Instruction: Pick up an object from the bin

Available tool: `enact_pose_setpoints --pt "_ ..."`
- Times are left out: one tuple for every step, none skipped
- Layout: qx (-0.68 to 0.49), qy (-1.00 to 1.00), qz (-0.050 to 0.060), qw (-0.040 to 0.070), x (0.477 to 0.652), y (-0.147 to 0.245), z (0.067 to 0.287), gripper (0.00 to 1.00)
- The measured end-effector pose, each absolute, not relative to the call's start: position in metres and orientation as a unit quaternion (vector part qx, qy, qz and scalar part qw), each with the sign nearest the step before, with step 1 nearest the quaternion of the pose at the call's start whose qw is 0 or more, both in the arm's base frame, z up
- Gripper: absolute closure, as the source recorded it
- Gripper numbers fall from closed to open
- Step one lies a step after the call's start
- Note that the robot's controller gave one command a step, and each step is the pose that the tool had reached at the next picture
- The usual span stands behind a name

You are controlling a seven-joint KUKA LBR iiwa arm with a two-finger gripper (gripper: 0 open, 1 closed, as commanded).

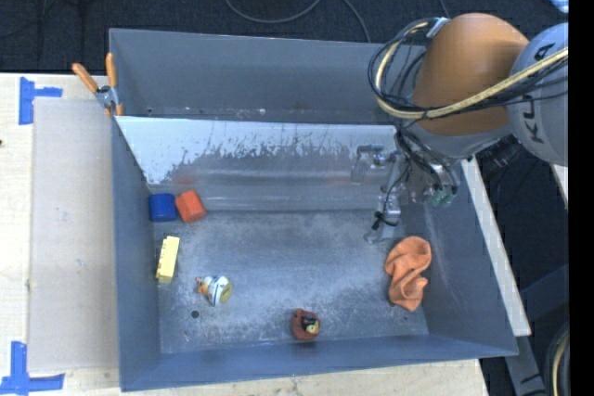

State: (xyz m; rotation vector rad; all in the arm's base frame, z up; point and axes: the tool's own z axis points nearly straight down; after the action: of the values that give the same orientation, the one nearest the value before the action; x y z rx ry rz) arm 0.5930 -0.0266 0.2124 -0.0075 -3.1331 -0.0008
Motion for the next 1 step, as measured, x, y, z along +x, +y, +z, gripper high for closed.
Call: enact_pose_setpoints --pt "-0.002 -1.000 0.000 0.000 0.5944 -0.0265 0.2171 0.00"
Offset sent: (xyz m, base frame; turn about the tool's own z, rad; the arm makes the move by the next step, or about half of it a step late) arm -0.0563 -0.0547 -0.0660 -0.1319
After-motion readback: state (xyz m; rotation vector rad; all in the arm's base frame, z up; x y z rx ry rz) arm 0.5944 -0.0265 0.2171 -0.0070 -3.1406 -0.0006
